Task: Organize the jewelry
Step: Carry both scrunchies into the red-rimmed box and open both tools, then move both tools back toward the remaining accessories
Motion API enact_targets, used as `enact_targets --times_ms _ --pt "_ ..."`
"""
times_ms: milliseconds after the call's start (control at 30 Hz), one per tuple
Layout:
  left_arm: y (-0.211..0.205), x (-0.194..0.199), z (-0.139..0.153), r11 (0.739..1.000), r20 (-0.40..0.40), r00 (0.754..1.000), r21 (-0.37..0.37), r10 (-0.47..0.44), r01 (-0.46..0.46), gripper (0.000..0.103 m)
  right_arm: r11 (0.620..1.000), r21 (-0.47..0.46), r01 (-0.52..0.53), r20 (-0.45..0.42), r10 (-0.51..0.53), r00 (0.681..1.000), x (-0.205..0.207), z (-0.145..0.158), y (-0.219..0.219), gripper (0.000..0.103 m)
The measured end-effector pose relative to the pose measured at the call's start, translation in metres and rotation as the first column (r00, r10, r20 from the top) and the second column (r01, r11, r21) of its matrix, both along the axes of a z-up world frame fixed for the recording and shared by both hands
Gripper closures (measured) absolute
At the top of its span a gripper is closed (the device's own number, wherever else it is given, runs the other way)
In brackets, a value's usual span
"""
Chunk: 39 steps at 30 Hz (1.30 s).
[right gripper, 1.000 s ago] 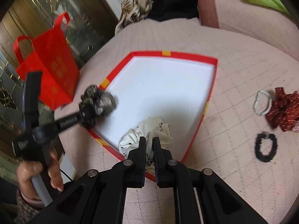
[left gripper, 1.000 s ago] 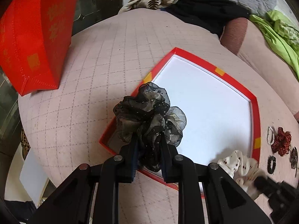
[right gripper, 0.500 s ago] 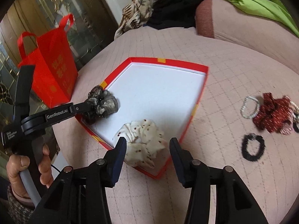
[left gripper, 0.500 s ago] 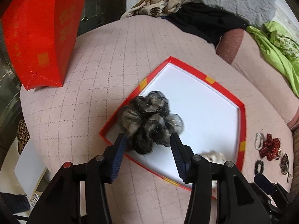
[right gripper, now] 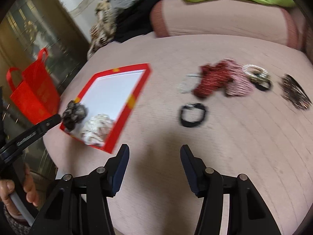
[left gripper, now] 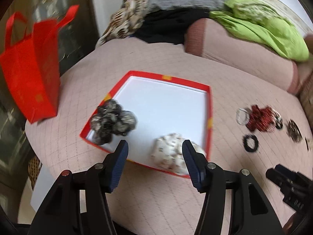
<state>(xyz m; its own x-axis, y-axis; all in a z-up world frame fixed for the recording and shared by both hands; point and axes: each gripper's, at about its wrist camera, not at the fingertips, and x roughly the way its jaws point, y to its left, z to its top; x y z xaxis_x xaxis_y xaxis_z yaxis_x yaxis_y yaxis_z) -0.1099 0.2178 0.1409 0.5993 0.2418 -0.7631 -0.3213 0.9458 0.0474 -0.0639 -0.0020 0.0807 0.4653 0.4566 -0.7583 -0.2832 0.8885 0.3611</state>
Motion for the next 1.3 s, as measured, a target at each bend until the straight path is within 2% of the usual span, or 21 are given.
enact_targets --times_ms 167,500,833,1067,1300 --pt "-0.033 -0.002 0.003 0.997 -0.012 0.998 0.031 -0.067 0.068 0.046 0.997 0.002 0.074 0.005 -0.074 0.997 -0.01 -0.001 -0.038 0.043" --pt "-0.068 -0.003 0.0 0.989 -0.042 0.992 0.076 -0.122 0.125 0.045 0.98 0.044 0.193 -0.024 -0.192 0.981 -0.02 -0.015 -0.104 0.04" --pt "-0.089 0.001 -0.006 0.98 -0.069 0.983 0.096 -0.169 0.176 0.044 0.971 0.049 0.235 -0.04 -0.233 0.972 -0.021 -0.025 -0.125 0.037" --pt "-0.091 0.007 -0.014 0.979 -0.093 0.978 0.071 -0.184 0.191 0.044 0.968 0.042 0.249 -0.042 -0.247 0.968 -0.019 -0.03 -0.13 0.036" --pt "-0.101 0.028 -0.017 0.97 -0.097 0.966 -0.034 -0.241 0.239 0.044 0.953 0.036 0.299 -0.049 -0.297 0.953 -0.009 -0.034 -0.151 0.036"
